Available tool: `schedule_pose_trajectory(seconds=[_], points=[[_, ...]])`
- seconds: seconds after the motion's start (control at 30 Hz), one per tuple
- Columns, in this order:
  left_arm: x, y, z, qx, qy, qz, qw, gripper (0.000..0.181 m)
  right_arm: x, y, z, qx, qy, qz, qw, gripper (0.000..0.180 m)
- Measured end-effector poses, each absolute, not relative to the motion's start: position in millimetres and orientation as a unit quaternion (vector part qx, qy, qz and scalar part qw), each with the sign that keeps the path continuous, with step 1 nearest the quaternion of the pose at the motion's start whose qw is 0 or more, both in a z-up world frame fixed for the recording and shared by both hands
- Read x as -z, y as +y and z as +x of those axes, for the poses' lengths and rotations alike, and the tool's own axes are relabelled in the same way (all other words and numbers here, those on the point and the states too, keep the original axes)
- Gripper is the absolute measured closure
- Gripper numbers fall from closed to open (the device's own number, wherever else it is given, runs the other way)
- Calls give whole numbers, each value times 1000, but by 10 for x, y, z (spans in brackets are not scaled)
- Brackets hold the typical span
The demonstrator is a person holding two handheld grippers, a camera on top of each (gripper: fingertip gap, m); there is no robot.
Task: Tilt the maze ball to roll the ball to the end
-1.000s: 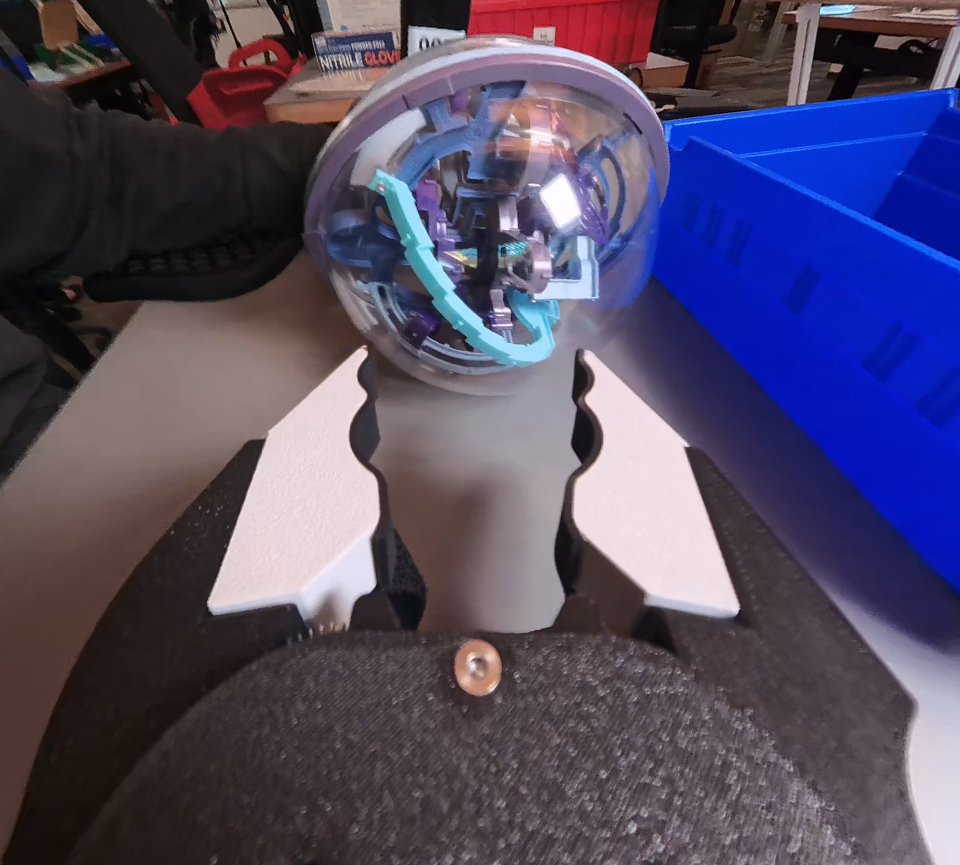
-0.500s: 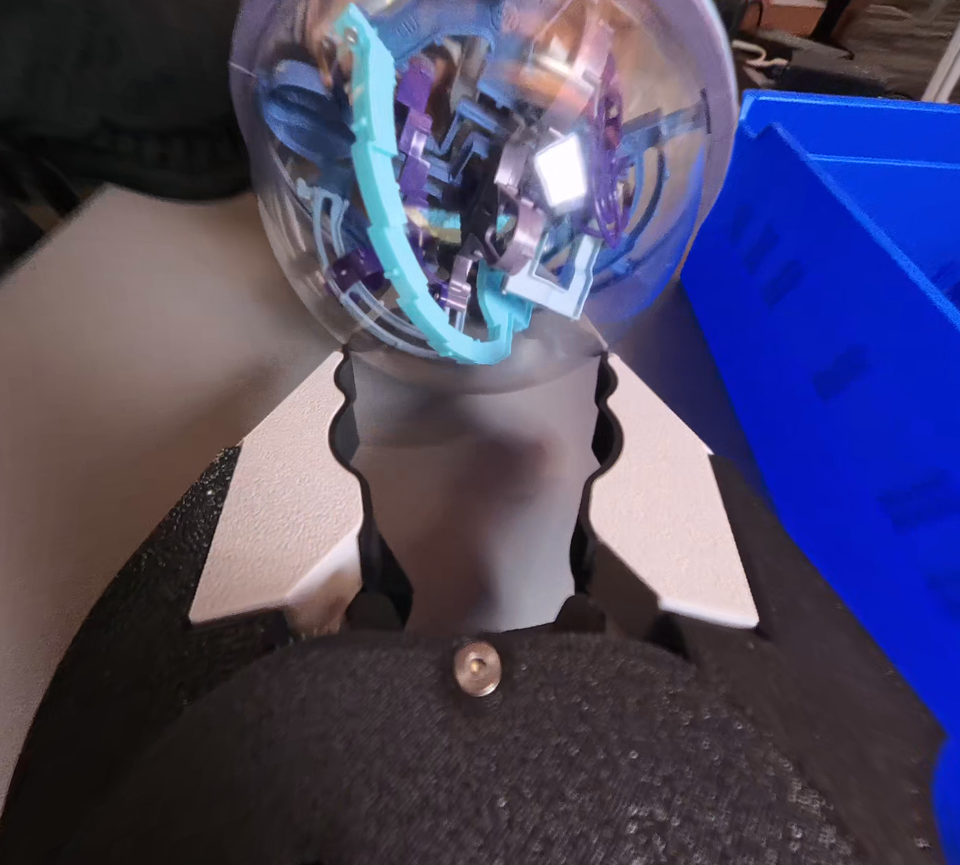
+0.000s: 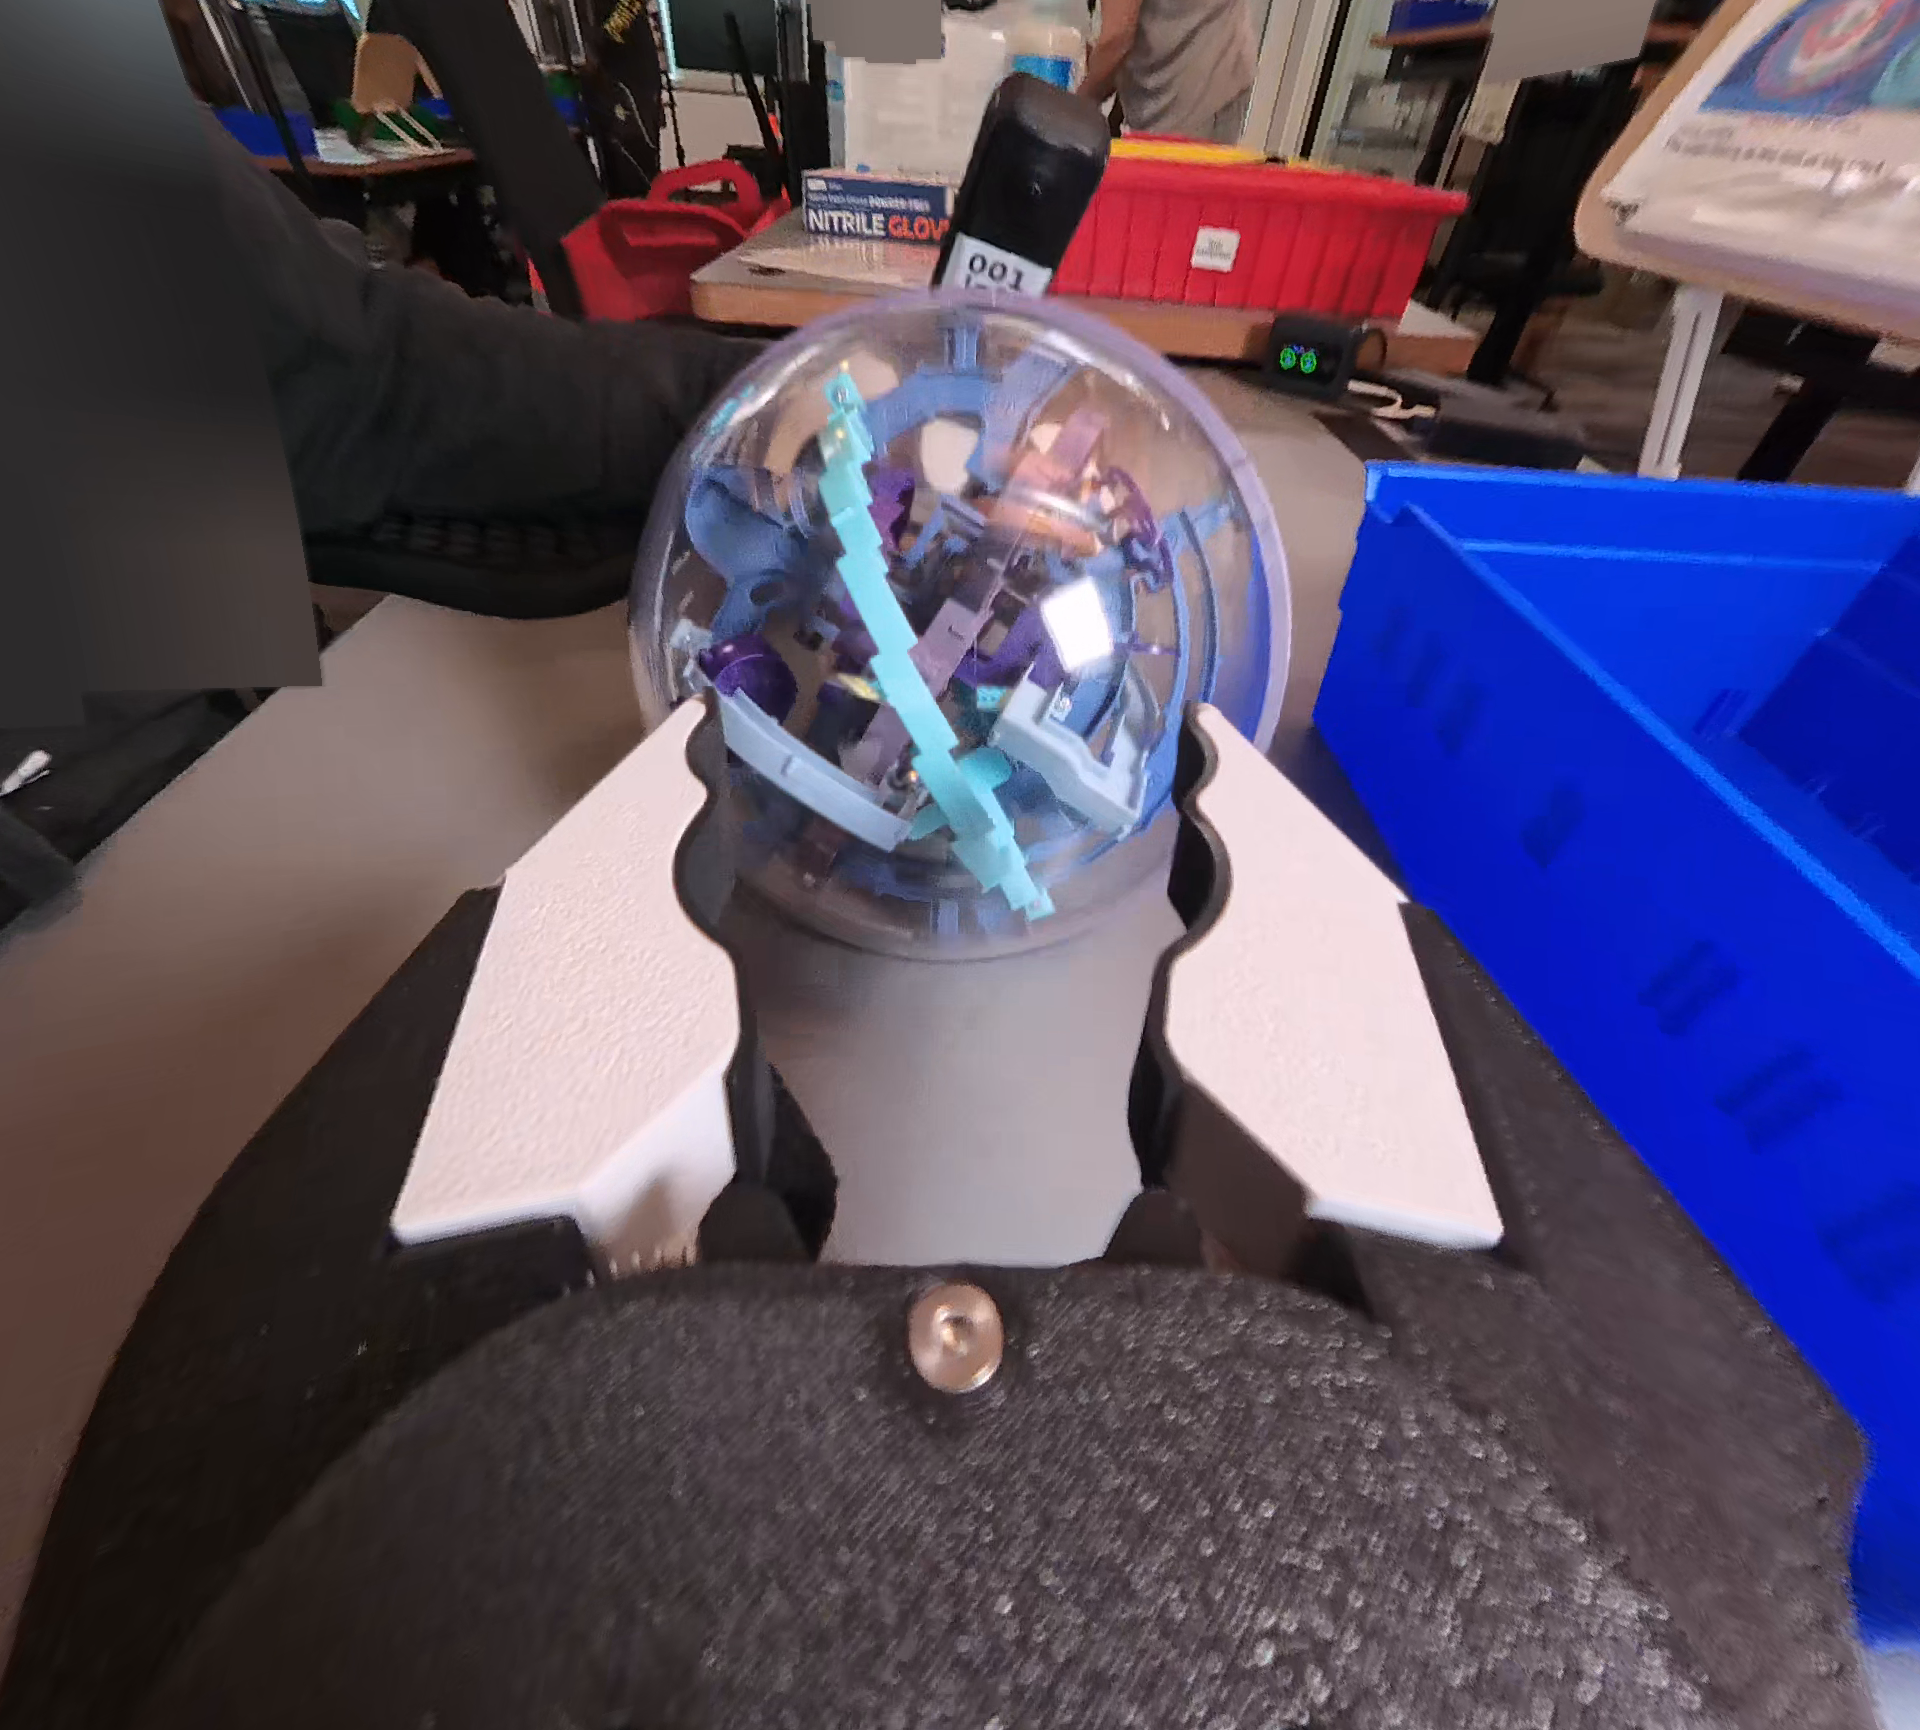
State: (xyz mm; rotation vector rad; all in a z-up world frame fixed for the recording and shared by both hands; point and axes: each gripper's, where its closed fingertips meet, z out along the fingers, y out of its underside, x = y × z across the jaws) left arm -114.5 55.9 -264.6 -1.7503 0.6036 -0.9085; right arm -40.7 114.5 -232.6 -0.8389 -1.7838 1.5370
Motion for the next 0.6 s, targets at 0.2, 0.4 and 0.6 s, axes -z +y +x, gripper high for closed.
schedule_pose_trajectory(seconds=[0.2,0.4,0.6], points=[[2685,482,-1026,372,274,-737,493,63,2281,1046,-315,-577,-684,-289,340,95],[2421,492,-973,409,235,-713,519,49,2379,951,-259,-547,-700,-265,375,100],[2419,451,-729,394,264,-721,505,29,2401,859,-156,-535,-710,-233,394,106]])
